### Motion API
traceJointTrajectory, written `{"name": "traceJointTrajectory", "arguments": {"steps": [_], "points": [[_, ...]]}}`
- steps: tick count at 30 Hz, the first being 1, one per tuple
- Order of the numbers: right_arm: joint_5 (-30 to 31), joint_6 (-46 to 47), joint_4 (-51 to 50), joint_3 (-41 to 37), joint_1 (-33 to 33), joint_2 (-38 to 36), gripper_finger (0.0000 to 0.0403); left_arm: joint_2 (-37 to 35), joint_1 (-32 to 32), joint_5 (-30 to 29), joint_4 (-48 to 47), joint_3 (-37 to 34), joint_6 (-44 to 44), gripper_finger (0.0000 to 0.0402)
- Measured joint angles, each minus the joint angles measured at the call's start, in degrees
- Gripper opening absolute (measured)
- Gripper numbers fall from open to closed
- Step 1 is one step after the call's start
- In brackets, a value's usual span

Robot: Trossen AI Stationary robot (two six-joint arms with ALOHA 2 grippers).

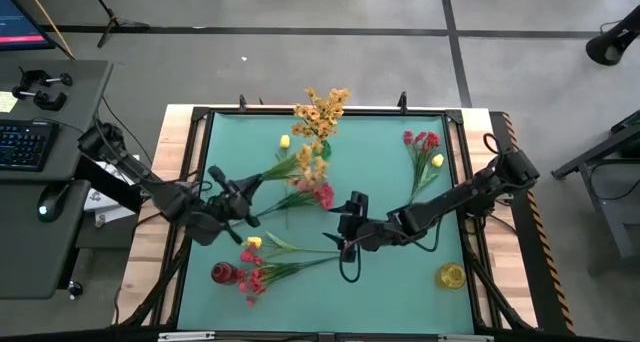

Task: Sort flowers into vase by color
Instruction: Put the yellow flower into the green vase

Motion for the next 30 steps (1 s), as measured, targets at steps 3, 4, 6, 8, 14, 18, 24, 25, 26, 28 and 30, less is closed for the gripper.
{"name": "traceJointTrajectory", "arguments": {"steps": [3,4,6,8,14,18,24,25,26,28,30], "points": [[-1.3,0.0,1.0,0.0,0.0,0.0,0.0286,0.0,-3.1,-0.8,10.2,0.0,10.0,0.0003],[-1.3,-0.3,1.4,0.0,0.0,0.0,0.0286,0.0,-4.0,-0.8,13.6,0.0,13.1,0.0003],[-1.3,-1.3,3.0,0.0,0.0,0.0,0.0286,0.0,-5.8,-0.8,20.3,0.0,18.8,0.0003],[-1.3,-2.1,4.2,0.0,0.0,0.0,0.0286,0.0,-7.3,-0.8,26.2,0.0,24.5,0.0003],[-1.4,-5.0,8.1,0.0,0.0,0.0,0.0286,-0.1,-9.0,5.0,36.1,0.0,29.1,0.0003],[-1.7,-9.5,15.8,0.0,0.0,1.1,0.0286,0.0,-8.0,19.8,35.9,0.0,23.4,0.0003],[-7.1,-20.3,32.9,0.0,0.0,5.8,0.0286,1.5,-2.9,36.6,35.9,0.0,14.6,0.0003],[-7.6,-22.2,35.5,0.0,0.0,6.6,0.0286,2.1,-1.9,39.0,35.9,0.0,13.1,0.0003],[-8.3,-24.0,38.0,0.0,0.0,7.4,0.0286,2.9,-1.0,41.3,35.9,0.0,11.6,0.0003],[-9.3,-26.9,41.9,0.0,0.0,8.4,0.0286,4.8,0.7,44.4,36.1,-0.1,9.0,0.0003],[-10.5,-29.1,44.7,0.0,0.0,8.7,0.0286,6.8,2.0,46.0,39.7,-1.7,7.7,0.0003]]}}
